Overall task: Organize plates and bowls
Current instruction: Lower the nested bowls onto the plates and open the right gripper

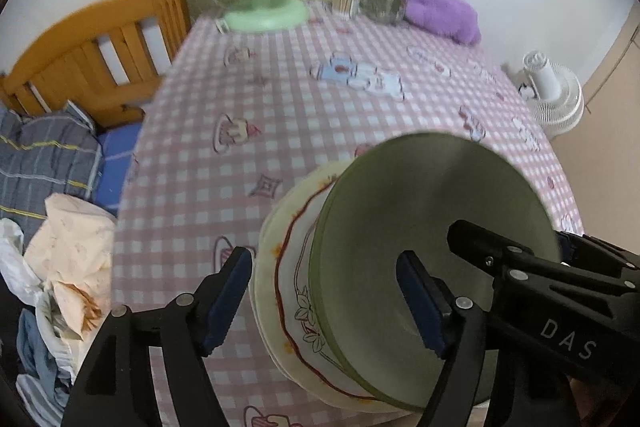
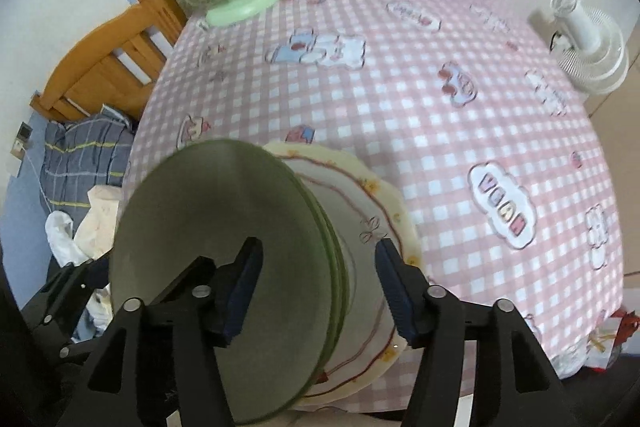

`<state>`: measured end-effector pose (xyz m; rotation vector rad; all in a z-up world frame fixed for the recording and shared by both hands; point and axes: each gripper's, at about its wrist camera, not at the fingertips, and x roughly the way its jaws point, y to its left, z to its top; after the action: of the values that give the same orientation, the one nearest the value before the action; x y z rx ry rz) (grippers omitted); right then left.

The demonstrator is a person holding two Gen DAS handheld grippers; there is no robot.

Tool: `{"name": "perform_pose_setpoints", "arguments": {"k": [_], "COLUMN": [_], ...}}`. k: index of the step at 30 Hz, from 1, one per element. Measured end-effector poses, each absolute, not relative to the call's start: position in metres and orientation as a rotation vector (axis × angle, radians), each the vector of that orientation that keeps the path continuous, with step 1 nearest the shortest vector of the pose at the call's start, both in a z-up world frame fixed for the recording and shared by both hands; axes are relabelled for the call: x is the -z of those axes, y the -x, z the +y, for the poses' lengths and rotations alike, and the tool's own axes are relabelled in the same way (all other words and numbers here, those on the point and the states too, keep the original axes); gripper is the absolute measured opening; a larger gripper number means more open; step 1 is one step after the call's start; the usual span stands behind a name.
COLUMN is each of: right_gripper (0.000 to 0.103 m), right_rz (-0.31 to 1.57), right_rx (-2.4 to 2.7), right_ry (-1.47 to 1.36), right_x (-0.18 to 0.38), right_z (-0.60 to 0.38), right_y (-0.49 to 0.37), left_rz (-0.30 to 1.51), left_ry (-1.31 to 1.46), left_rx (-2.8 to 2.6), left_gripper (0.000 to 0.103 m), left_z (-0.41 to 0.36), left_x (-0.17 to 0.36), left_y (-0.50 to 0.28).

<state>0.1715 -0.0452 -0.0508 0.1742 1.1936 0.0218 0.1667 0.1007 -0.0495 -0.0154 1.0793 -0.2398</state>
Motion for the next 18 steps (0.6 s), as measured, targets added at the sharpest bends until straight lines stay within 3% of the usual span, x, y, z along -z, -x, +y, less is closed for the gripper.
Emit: {"name": "perform_pose_setpoints", "arguments": {"k": [11, 14, 18], "right_gripper": [0.065, 0.076, 0.084], "right_rz": [0.967, 0.902, 0.847], "right_rx": [-0.073, -0.074, -0.080], "right_ry": [-0.107, -0.057, -0.058], "right_x": [-0.002, -0.010, -0.015], "right_z": [-0.065, -0.077, -0.099], "right_y": [-0.136, -0.121, -0.099], "left_rz": [0.849, 0.775, 0.718], "left_ry": [0.020, 0.012, 0.030], "left_rx": [0.147, 0.087, 0.038], "left_gripper": [0.086, 0.093, 0.103], "left_z": [0.081, 0.068, 0.059], "left_x": [0.006, 0.000, 0.000], "left_y": [-0.121, -0.099, -0.075]}}
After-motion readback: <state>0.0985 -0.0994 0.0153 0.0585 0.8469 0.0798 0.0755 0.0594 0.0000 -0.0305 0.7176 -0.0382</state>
